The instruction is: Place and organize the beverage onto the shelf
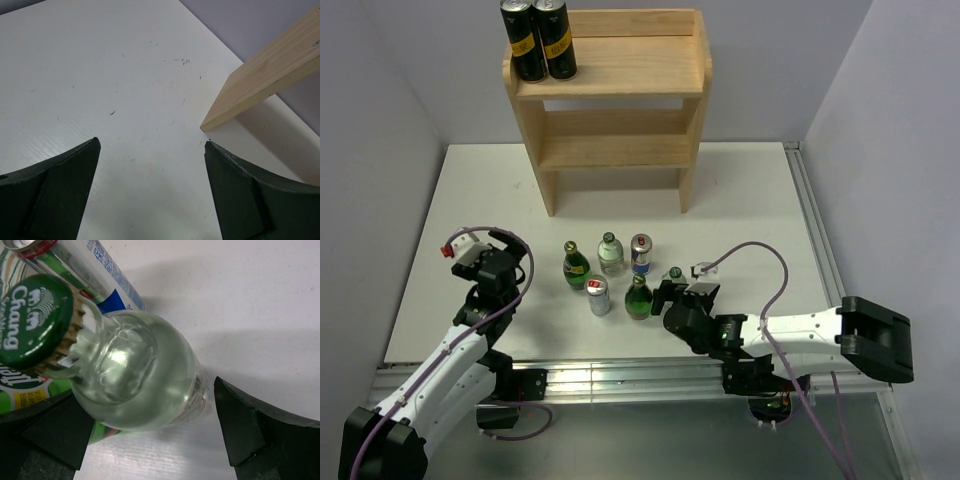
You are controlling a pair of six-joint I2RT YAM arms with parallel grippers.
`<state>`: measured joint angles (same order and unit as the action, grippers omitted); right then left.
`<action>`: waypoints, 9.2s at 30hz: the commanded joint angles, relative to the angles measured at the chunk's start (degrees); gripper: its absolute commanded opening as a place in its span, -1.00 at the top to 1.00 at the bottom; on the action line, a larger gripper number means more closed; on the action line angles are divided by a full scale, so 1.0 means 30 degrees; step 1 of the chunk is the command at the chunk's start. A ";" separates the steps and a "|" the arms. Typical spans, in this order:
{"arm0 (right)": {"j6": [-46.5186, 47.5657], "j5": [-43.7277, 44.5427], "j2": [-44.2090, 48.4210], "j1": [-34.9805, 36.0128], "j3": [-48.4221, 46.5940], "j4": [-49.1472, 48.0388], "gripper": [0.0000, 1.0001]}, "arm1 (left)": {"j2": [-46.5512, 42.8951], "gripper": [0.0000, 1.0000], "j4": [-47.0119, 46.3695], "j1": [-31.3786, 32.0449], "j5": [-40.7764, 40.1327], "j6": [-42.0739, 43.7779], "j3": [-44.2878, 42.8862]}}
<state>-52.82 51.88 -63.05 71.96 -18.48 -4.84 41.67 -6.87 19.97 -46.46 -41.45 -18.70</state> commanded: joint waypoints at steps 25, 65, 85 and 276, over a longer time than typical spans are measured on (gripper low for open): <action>0.2838 0.4886 -0.9363 -0.0783 0.0242 -1.2470 -0.92 | -0.1585 -0.84 -0.0814 0.0200 -0.0101 0.0077 0.0666; 1.9216 -0.5659 -0.8331 -0.7549 -3.0511 0.5624 1.00 | -0.0092 -0.83 -0.1547 0.0229 0.3122 0.1630 -0.0007; 2.0243 -0.6570 -1.4726 -1.2415 -4.0363 0.6830 1.00 | 0.0465 -0.80 -0.1634 0.0229 0.3298 0.1659 -0.0183; 1.2383 0.0050 -0.2717 0.1764 -0.8337 -0.3871 1.00 | 0.0964 -0.79 -0.1283 0.0229 0.3181 0.1542 -0.0476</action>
<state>-21.34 48.40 -75.90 77.01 -36.01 -17.32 45.36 -9.61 20.47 -37.15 -37.10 -17.82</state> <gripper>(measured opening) 0.787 0.894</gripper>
